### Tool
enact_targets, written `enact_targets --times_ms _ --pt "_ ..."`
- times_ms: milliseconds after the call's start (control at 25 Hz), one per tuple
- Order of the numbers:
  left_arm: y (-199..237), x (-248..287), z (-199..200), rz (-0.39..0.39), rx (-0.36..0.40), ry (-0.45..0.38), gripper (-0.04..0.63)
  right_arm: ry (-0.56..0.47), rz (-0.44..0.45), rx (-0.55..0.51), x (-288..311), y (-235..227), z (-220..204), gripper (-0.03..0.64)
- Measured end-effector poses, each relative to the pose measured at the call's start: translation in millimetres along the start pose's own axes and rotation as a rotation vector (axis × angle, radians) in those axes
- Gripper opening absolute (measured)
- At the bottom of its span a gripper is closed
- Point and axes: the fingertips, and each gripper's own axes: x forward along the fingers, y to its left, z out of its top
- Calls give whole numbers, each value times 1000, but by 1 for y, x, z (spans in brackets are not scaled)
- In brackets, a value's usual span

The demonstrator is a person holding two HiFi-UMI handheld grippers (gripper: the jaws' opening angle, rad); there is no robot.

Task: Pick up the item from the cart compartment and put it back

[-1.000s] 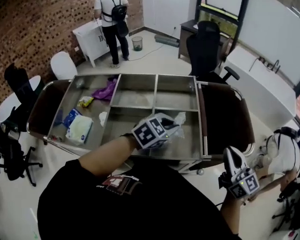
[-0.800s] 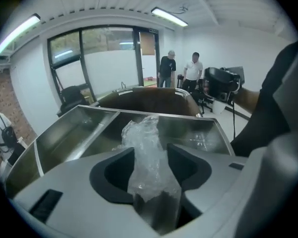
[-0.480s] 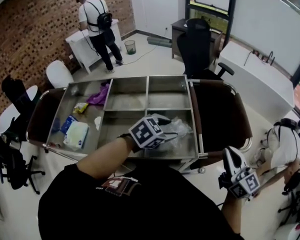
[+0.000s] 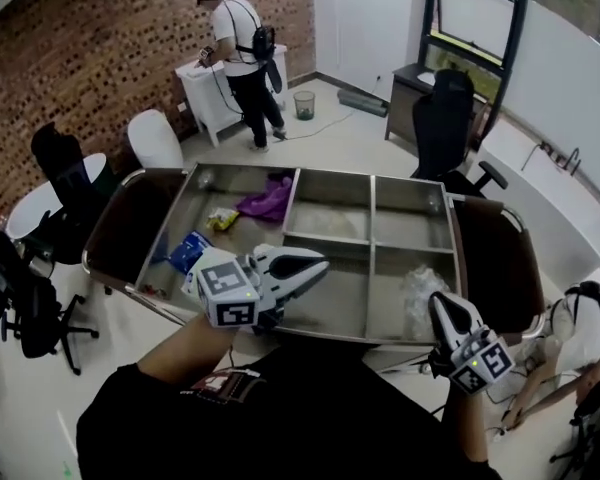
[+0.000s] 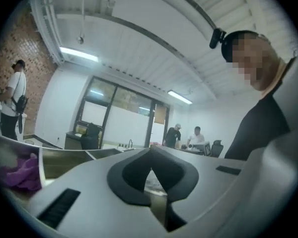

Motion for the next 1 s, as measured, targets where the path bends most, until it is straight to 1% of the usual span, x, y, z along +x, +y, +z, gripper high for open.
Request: enact_targets --times_ms 80,240,440,560,680,840,1000 --pt "10 -46 6 25 -24 -62 0 9 53 7 37 23 -6 0" --pt "25 -120 12 66 -79 -150 0 50 126 -16 99 59 -19 0" --pt "40 -172 5 167 -71 -175 0 105 182 -11 140 86 -29 0" --pt "43 -184 1 199 -71 -195 0 128 198 -16 144 90 -30 0" --pt "43 -182 -1 209 -72 -210 0 139 203 -21 143 89 -27 0" --pt "43 -172 -6 205 -73 -209 0 150 203 -40 135 87 -24 0" --pt "39 -159 -8 179 -69 -195 0 145 183 -48 124 80 -20 0"
